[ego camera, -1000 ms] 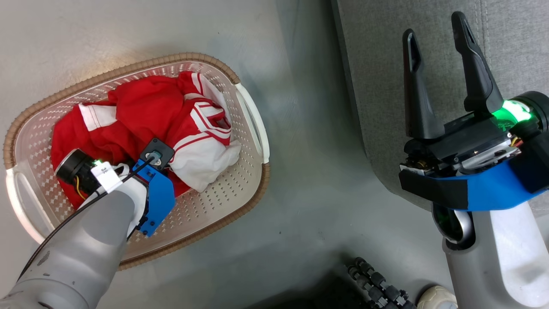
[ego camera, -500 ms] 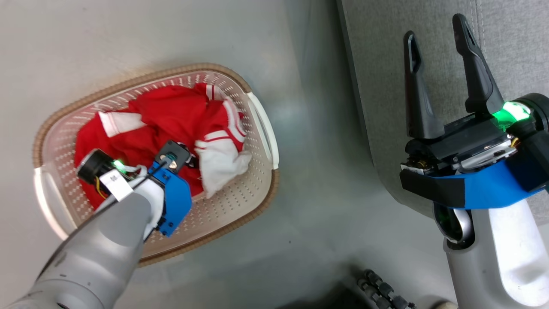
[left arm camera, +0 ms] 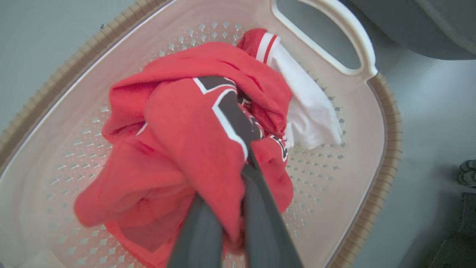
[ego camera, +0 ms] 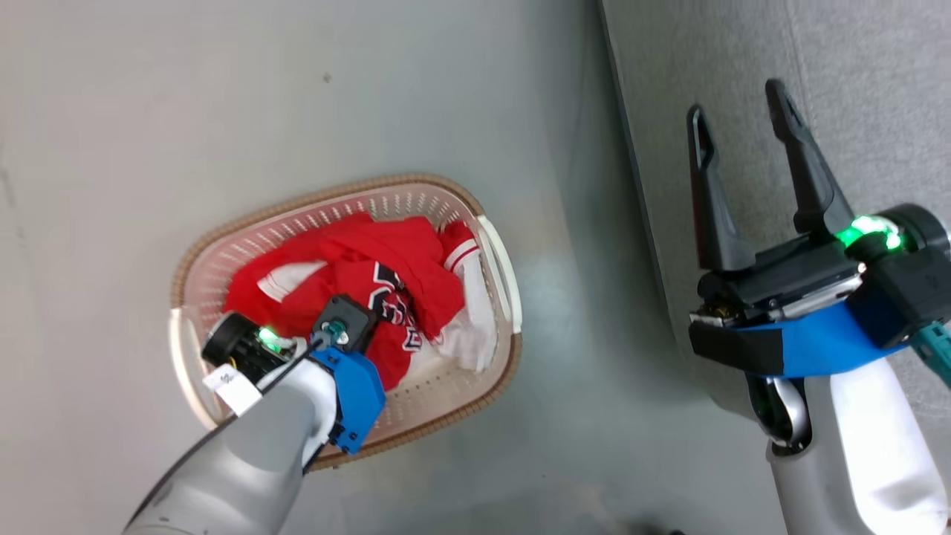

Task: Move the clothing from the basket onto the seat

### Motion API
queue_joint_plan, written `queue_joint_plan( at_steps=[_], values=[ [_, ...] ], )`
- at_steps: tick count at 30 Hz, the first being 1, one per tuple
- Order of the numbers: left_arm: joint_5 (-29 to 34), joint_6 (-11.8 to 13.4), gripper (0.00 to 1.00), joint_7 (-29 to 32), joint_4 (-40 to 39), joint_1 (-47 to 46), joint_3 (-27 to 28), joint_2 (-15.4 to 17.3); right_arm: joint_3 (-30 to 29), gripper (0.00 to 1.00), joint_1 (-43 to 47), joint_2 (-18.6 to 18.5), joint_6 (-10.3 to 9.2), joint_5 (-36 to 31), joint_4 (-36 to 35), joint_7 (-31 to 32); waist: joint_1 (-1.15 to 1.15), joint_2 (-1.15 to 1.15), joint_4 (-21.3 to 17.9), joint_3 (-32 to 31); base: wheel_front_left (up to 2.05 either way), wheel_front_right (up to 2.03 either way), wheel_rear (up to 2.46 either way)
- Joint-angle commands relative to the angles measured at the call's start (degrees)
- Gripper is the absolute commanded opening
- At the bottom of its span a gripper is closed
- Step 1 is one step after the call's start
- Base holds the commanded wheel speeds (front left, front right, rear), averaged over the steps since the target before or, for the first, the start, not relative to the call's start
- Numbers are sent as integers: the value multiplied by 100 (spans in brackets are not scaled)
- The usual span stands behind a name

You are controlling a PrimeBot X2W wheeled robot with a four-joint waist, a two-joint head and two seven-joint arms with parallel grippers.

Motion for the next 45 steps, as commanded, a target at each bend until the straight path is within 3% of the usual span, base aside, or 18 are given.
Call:
queue_joint_plan(
  at_steps=[1,9,14,27,45],
  values=[
    [-71,-5,0,-111,-47,124,42,-60,-41,100,154,-21,3,-67,57,-22,0,0,220,-443,0,0,0],
    [-232,-4,0,-234,-300,347,266,-157,-113,100,484,-21,3,-150,202,-22,0,0,461,-1100,0,0,0],
    [-127,105,0,-235,-881,539,654,-31,-178,100,735,-21,3,-182,286,-22,0,0,631,-1551,0,0,0],
    [603,256,0,-233,-2546,1210,1926,296,-246,100,1287,-22,3,-209,433,-22,0,0,934,-2473,0,0,0],
    [1412,192,0,-234,-4251,1499,3285,339,-196,100,1798,-21,3,-82,544,-22,0,0,1062,-3356,0,0,0]
  ],
)
